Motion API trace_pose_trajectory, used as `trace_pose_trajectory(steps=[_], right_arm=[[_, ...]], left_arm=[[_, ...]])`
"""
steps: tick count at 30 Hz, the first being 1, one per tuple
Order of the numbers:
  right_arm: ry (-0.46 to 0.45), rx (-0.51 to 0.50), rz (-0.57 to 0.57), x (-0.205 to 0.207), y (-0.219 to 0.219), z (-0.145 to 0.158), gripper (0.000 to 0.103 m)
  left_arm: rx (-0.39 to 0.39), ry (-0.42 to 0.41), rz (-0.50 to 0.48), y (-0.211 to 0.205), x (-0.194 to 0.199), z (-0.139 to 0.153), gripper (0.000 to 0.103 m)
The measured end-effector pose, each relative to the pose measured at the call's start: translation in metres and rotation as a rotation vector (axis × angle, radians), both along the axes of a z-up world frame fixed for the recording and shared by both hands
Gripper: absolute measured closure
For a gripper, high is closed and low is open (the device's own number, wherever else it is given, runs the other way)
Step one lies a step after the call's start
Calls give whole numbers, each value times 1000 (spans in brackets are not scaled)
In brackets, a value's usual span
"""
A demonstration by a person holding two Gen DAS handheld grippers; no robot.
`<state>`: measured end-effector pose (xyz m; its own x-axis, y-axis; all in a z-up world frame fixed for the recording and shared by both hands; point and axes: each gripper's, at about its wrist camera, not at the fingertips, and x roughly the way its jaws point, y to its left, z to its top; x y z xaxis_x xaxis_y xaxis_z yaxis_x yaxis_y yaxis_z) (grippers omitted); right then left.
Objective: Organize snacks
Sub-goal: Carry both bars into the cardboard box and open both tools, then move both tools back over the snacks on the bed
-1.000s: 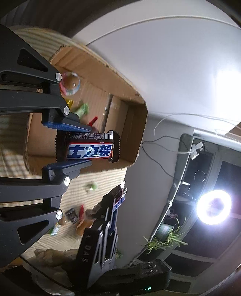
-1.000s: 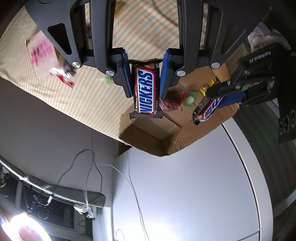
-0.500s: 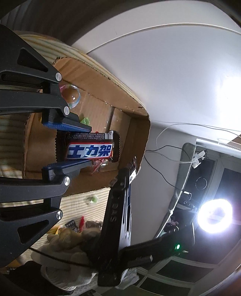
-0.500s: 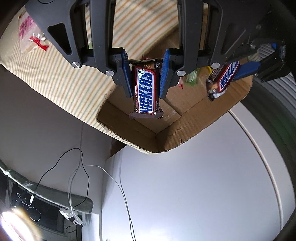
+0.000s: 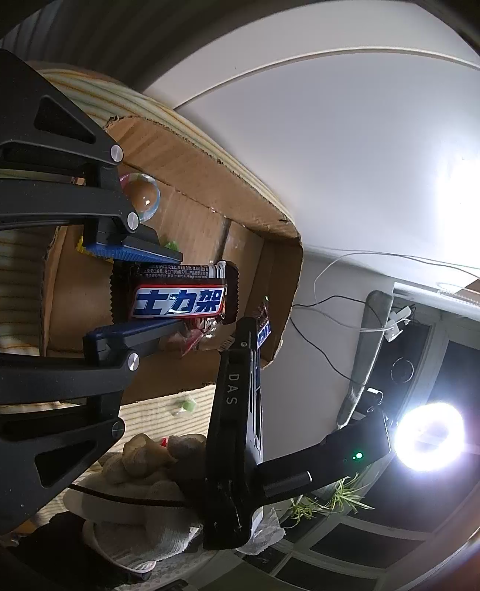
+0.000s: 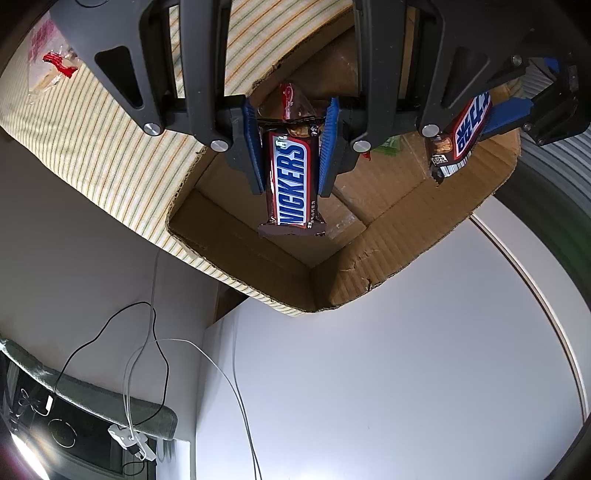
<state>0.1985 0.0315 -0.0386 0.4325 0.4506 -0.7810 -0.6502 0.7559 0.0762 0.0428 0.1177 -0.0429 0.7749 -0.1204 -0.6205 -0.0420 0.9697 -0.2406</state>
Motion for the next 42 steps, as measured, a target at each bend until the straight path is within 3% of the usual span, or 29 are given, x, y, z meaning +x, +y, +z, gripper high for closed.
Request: trace_pose_trajectory(steps=[8, 12, 16, 23, 26, 35, 42], right_arm=[[-16, -2, 3, -3, 2, 3, 72], [-36, -2, -1, -6, -1, 6, 47], [-46, 9, -8, -10, -7, 12, 47], [-56, 4, -24, -16, -20, 18, 45], [-67, 21, -40, -20, -33, 23, 19], [-107, 84, -114, -46, -108, 46, 18], [-108, 84, -164, -65, -171, 46, 18]], left_arm=[[4, -6, 5, -1, -1, 2, 75], [10, -9, 4, -2, -1, 3, 75], [12, -12, 4, -5, -3, 3, 75], [14, -29, -4, -14, -7, 11, 59], [17, -39, -13, -19, -10, 14, 53], [13, -63, -66, -47, -15, 22, 51], [15, -59, -136, -78, -14, 21, 51]])
